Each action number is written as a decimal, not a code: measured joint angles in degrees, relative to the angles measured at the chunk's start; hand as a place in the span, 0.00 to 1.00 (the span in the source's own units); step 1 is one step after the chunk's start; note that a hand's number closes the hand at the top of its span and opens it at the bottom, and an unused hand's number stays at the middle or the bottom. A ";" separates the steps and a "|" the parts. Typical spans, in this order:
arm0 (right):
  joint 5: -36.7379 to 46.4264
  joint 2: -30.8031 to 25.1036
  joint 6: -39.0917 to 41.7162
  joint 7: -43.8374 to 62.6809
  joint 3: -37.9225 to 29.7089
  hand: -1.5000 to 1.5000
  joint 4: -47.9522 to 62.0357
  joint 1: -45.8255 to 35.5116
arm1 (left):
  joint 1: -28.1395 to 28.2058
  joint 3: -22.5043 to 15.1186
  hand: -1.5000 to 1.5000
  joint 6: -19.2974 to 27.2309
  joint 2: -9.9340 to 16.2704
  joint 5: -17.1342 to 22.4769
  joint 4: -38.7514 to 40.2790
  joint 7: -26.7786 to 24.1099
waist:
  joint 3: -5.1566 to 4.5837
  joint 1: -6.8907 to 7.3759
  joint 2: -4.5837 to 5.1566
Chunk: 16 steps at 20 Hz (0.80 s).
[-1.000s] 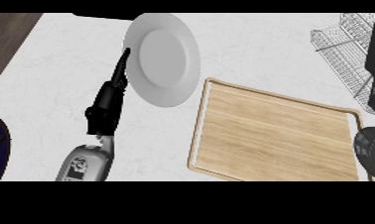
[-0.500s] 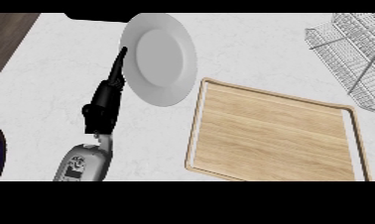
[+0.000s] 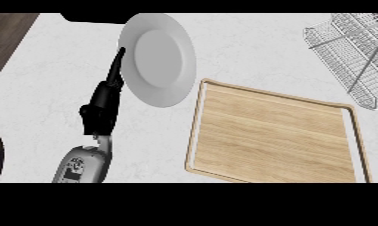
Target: Pick the croissant from the tray and place it in the tiered basket
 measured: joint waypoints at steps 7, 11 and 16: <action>-1.98 2.71 -10.06 -1.35 -2.66 0.00 -4.92 1.54 | 0.52 0.13 0.50 0.33 -0.05 -0.32 0.34 -0.03 | 0.01 -0.45 -0.28; 0.46 3.74 -14.74 -1.11 -1.61 0.00 -10.49 1.55 | 0.81 0.43 0.50 0.48 0.08 -0.38 0.78 -0.51 | -0.09 -0.86 -0.55; 4.71 7.42 -18.22 0.60 -1.34 0.00 -20.09 2.55 | 1.79 1.13 0.50 0.05 0.76 0.12 0.56 -0.85 | -0.17 -1.78 -1.22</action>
